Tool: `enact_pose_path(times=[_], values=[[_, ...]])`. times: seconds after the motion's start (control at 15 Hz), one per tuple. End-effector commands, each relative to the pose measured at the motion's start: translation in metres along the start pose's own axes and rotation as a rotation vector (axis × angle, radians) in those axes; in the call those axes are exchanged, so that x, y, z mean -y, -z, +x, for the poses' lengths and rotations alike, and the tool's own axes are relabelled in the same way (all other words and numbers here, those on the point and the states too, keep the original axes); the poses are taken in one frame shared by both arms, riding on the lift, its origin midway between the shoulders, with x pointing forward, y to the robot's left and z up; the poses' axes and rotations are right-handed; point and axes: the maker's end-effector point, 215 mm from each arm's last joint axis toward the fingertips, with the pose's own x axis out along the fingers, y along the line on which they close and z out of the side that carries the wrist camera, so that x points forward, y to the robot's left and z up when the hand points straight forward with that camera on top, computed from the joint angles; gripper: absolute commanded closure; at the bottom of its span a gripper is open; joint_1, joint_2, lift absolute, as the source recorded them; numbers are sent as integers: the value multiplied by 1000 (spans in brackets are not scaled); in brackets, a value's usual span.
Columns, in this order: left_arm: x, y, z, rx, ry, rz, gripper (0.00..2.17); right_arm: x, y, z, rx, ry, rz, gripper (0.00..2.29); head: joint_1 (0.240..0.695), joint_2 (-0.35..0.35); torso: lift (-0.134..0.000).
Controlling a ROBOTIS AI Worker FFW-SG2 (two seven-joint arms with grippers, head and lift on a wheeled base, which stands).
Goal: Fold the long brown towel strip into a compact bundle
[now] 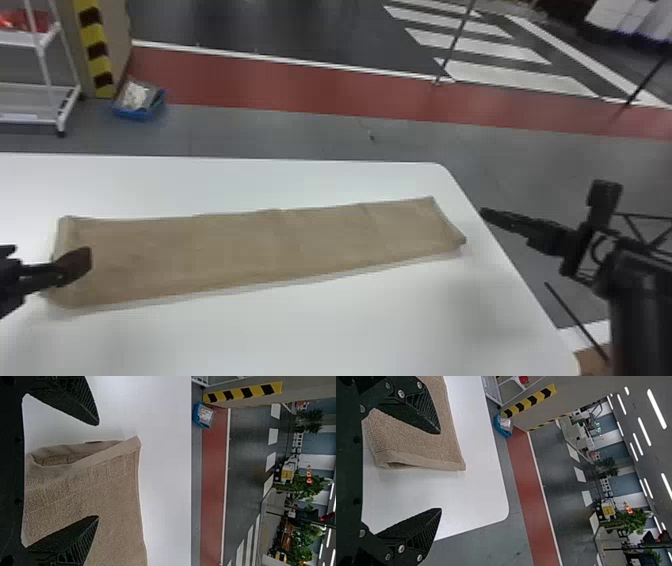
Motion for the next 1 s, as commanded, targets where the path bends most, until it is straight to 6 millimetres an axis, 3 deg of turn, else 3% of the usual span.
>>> enact_pose_path(times=[0.0,0.27,0.6,0.93], values=[[-2,0,2,-5,2,-1,39,3,-2,7,-11,9,-21,218,695,-313,-125],[-4,-2,7,-12,0,-5,39,4,-4,20,-20,16,-46,218,695,-311,-125],[-10,-4,13,-22,-2,11,39,8,7,34,-61,39,-74,238,695,-299,-125],[-10,3,15,-45,3,11,39,-6,25,54,-110,32,-97,286,695,-290,-125]])
